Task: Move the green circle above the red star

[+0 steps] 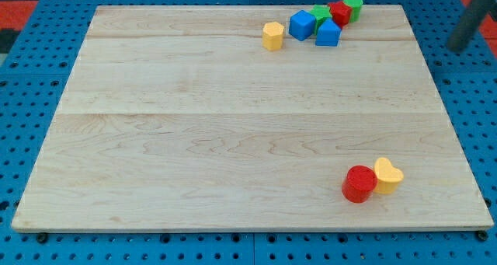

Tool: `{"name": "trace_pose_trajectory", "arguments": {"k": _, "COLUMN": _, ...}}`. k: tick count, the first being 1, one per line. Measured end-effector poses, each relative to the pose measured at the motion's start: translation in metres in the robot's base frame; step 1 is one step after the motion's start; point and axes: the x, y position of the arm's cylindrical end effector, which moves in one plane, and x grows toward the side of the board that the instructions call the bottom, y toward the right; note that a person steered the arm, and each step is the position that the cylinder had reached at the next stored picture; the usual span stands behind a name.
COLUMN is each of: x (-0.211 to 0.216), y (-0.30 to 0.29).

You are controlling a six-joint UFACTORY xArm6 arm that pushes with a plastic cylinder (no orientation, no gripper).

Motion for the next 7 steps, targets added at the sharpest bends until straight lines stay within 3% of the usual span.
{"name": "trace_pose_trajectory", "arguments": {"k": 1, "x": -0.081, "y": -0.026}}
{"name": "trace_pose_trajectory", "arguments": {"k": 3, "x": -0.083, "y": -0.042}}
{"name": "trace_pose_trajectory", "arguments": {"k": 5, "x": -0.080, "y": -0.185}}
{"name": "trace_pose_trajectory", "arguments": {"k": 6, "x": -0.081, "y": -0.220}}
{"name": "trace_pose_trajectory", "arguments": {"k": 7, "x": -0.081, "y": -0.210}}
